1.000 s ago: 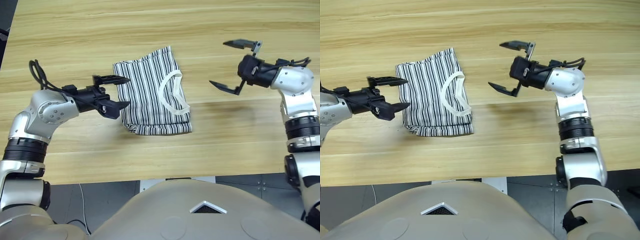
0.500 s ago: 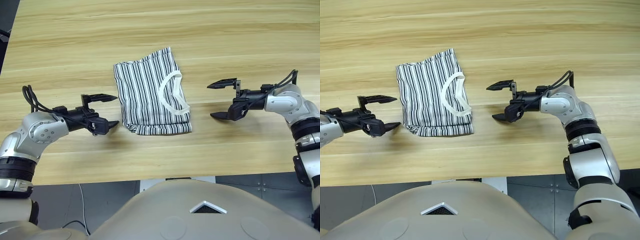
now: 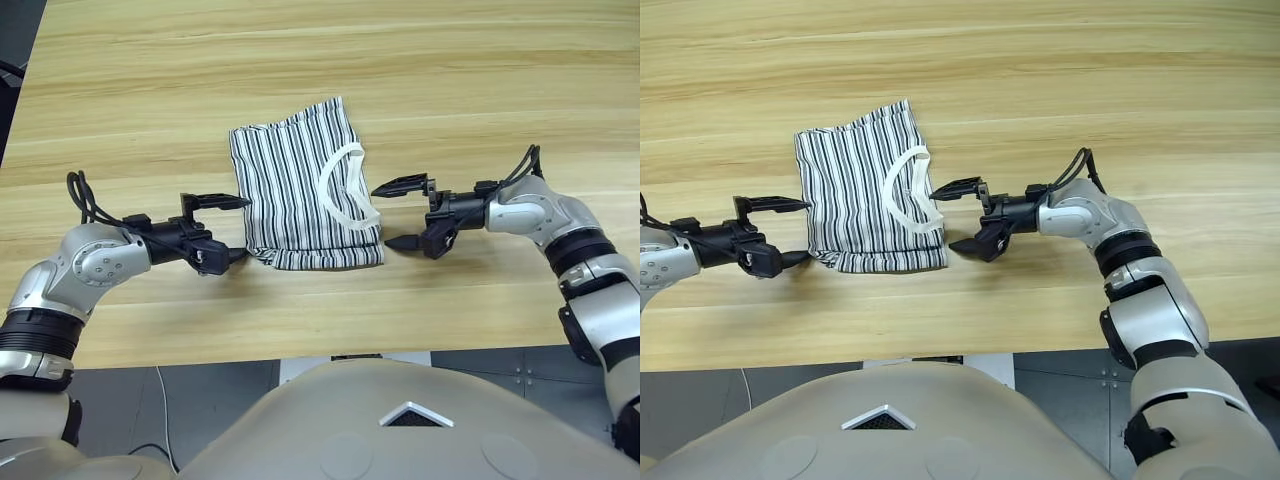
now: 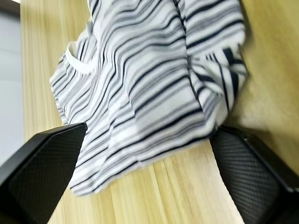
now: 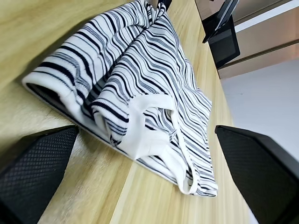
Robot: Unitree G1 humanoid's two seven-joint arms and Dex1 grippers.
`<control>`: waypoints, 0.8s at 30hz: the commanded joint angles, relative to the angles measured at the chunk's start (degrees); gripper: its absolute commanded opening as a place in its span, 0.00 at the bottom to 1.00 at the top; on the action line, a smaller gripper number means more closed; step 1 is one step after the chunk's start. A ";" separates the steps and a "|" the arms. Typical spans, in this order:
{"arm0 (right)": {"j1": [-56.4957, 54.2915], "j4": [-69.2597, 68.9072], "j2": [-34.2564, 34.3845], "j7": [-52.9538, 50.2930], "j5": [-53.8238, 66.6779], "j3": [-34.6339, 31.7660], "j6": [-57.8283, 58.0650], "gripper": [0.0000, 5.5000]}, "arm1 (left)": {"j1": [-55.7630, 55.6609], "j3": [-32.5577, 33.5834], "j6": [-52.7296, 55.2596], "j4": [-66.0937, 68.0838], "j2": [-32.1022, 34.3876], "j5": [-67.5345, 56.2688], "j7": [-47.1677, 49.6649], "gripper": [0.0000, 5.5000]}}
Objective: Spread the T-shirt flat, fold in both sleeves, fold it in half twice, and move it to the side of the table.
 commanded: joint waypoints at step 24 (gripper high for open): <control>-2.31 5.50 2.00 -10.54 -11.32 11.08 3.71 0.61 | -1.27 -8.53 -0.90 3.99 -4.10 5.27 -1.54 0.53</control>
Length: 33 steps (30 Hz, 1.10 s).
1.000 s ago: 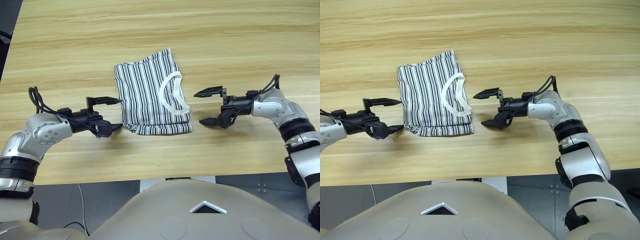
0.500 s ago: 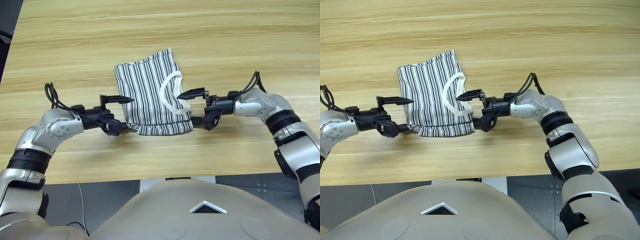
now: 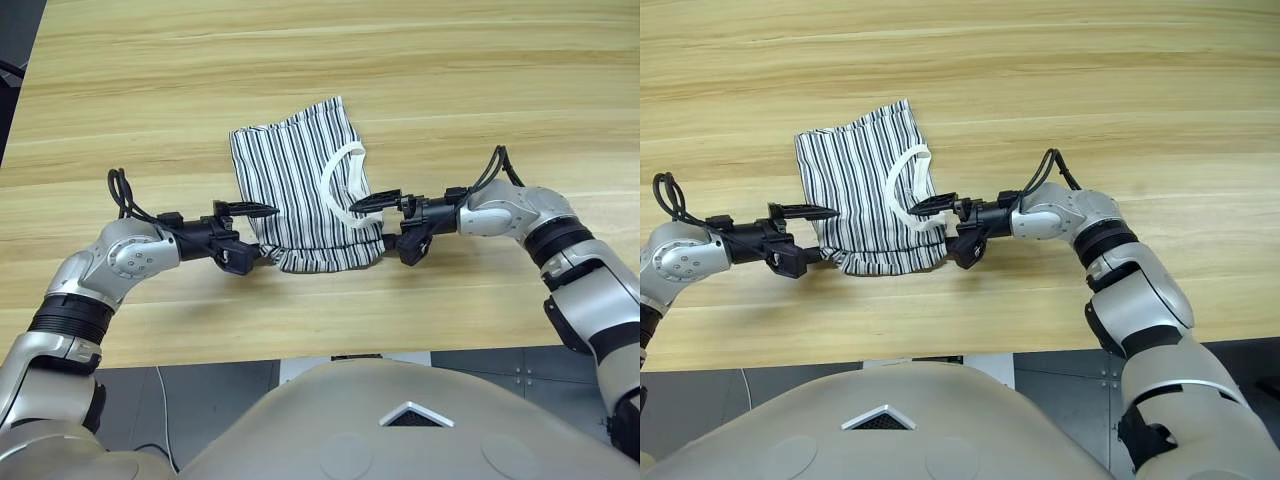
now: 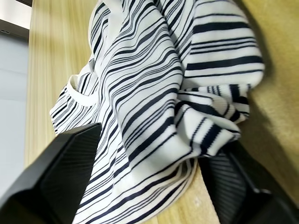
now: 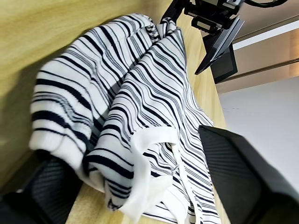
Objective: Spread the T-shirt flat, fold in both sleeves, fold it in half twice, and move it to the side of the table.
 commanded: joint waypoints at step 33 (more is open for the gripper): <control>6.56 -8.95 -8.60 17.18 22.19 0.98 4.35 0.02 | -2.01 -4.03 6.85 -11.48 -7.76 -0.15 -5.03 0.04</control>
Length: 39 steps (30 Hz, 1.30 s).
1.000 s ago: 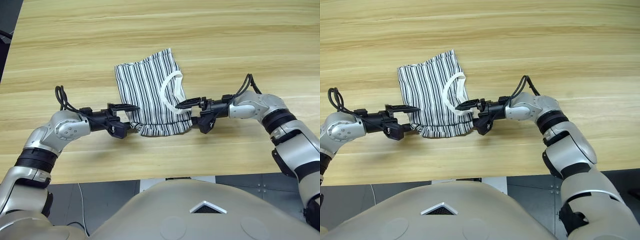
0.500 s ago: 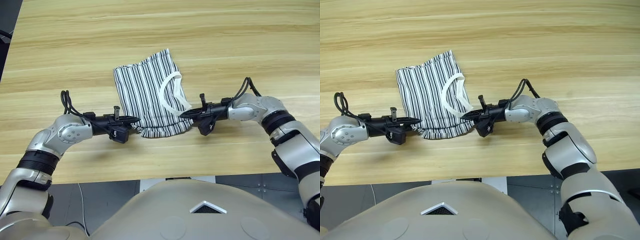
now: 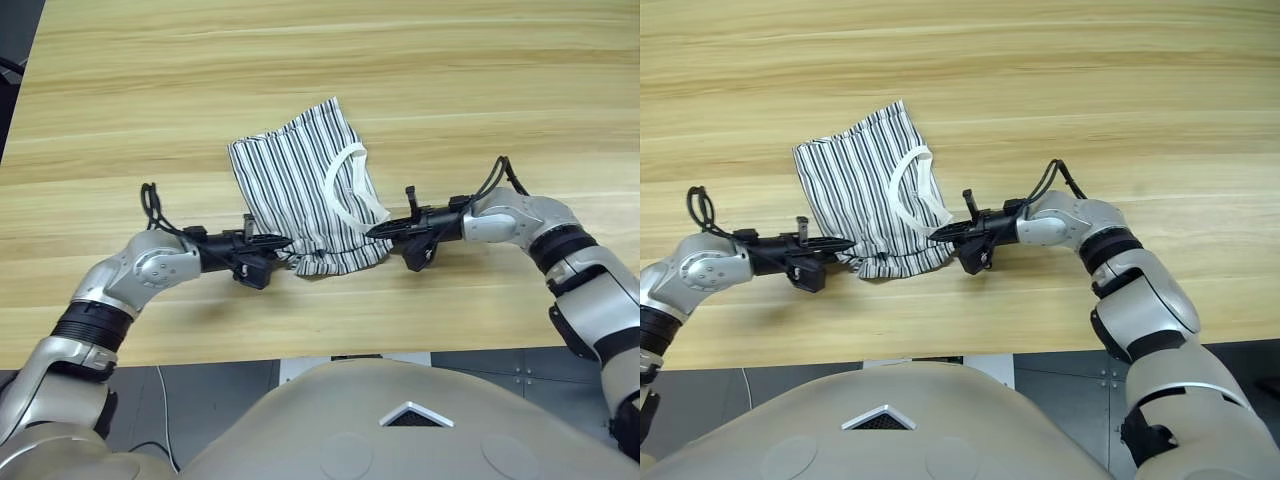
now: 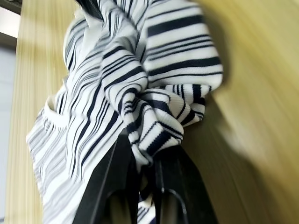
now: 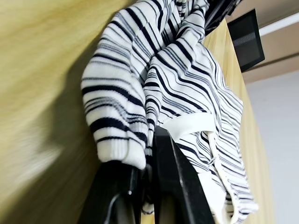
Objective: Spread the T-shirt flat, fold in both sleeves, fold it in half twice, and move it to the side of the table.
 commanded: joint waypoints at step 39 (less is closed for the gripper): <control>27.09 -66.90 -18.88 33.99 43.86 -18.40 58.92 0.02 | 2.44 5.44 32.48 -34.87 10.72 -29.63 -33.39 0.04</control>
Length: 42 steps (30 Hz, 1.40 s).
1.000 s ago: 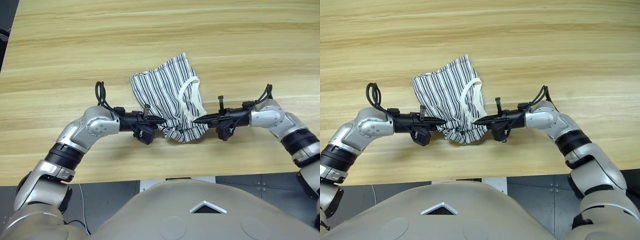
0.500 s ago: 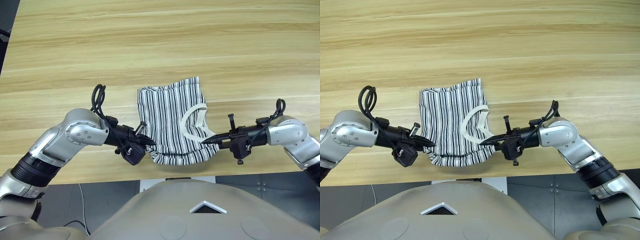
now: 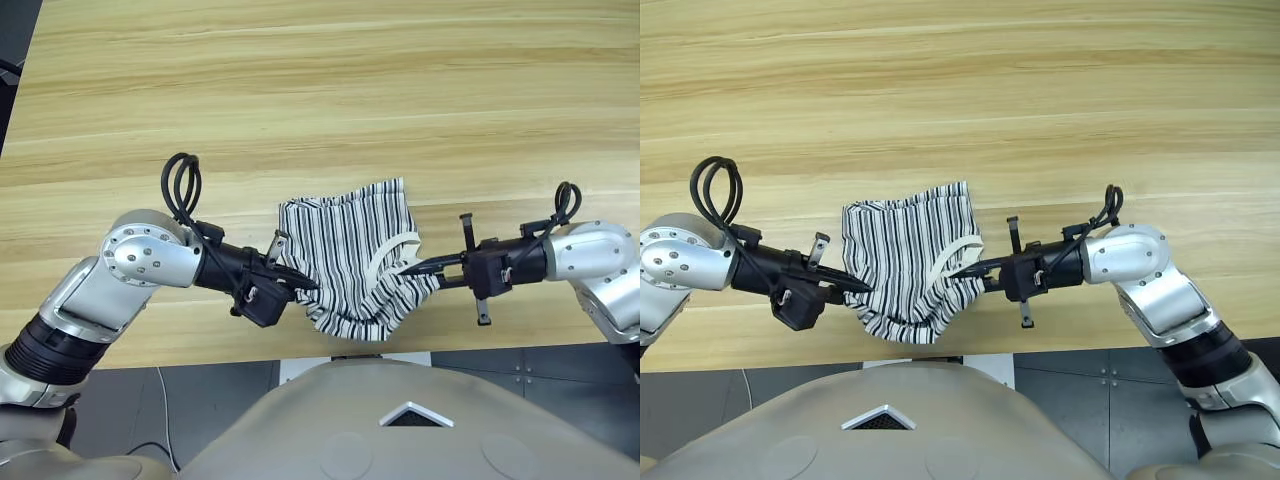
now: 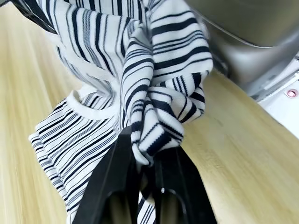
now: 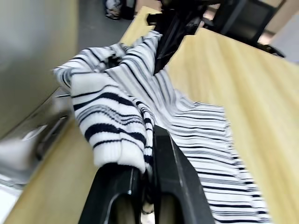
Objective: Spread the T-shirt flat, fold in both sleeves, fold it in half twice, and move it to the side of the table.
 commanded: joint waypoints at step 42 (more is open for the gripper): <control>-26.96 67.50 33.50 -11.95 -19.73 -7.49 -12.76 0.47 | -23.34 13.45 13.29 61.17 -25.23 -11.53 -12.34 0.38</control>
